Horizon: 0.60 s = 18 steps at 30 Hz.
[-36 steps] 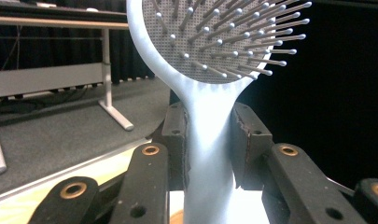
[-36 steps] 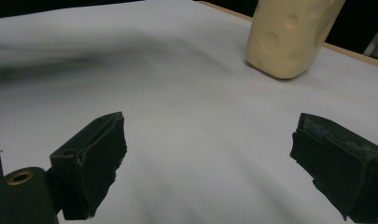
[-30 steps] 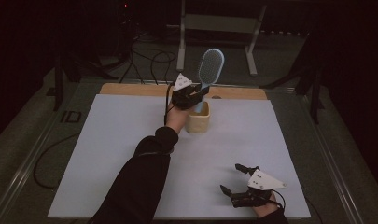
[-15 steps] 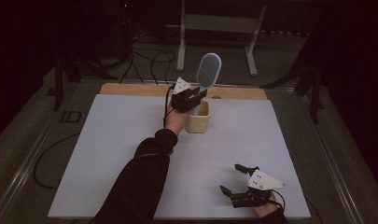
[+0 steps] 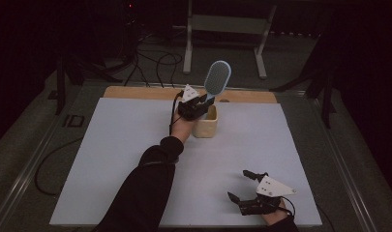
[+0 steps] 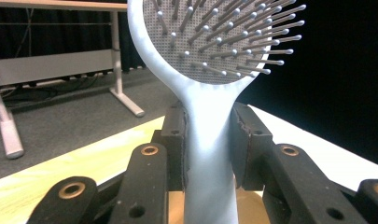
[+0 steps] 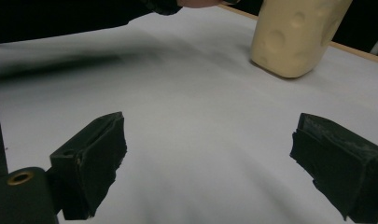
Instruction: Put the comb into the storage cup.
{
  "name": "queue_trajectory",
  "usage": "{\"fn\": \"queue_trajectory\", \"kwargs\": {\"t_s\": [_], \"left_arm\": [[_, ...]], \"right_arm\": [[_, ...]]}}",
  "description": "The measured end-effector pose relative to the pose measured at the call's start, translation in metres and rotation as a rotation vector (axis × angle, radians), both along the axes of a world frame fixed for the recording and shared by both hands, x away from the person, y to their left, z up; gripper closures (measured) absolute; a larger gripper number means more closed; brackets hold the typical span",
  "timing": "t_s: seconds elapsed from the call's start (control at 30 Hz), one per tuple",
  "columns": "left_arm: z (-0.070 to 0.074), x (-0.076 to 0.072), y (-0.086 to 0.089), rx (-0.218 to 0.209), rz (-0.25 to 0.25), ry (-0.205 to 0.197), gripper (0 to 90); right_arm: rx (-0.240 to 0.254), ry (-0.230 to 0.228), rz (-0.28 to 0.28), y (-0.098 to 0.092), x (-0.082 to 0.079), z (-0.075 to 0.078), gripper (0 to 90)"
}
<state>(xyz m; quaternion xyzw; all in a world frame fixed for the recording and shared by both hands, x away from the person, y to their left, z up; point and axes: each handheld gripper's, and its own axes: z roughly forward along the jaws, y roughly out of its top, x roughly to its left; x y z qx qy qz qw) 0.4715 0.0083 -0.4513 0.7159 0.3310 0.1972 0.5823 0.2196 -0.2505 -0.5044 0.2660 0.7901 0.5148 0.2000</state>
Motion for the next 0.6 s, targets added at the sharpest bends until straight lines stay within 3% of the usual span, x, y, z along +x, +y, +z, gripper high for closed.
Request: {"fn": "queue_trajectory", "kwargs": {"t_s": [0.07,0.1,0.13,0.2,0.23,0.27,0.37,0.6], "left_arm": [[-0.0006,-0.0001,-0.0002,0.005,0.003,0.002,67.3],[-0.0003,-0.0019,-0.0005,0.009,0.032,-0.006,67.3],[0.0009,-0.0040,-0.0012,0.005,0.078,-0.006,51.2],[0.0042,-0.0041,-0.0005,-0.021,0.067,0.013,28.5],[0.0047,-0.0047,0.0011,0.004,0.025,0.005,21.4],[0.0058,-0.0058,0.0007,0.013,0.016,-0.005,12.2],[0.0056,-0.0056,0.0001,0.040,-0.008,0.014,0.8],[0.0035,-0.0093,-0.0021,0.056,-0.038,0.007,0.0]], "right_arm": [[-0.003,-0.002,0.002,0.0001,-0.0001,-0.0001,9.6],[-0.004,-0.002,0.002,0.0002,-0.0001,0.0000,9.6],[-0.003,-0.001,0.004,0.0004,0.0002,-0.0002,9.6],[-0.005,-0.001,0.004,0.0006,0.0001,-0.0004,9.6],[-0.007,-0.003,0.004,0.0008,0.0000,-0.0003,9.6],[-0.005,-0.003,0.004,0.0009,-0.0001,-0.0002,9.6],[-0.006,-0.003,0.005,0.0009,0.0001,-0.0002,9.6],[-0.008,-0.002,0.005,0.0012,-0.0001,-0.0003,9.6]]}}
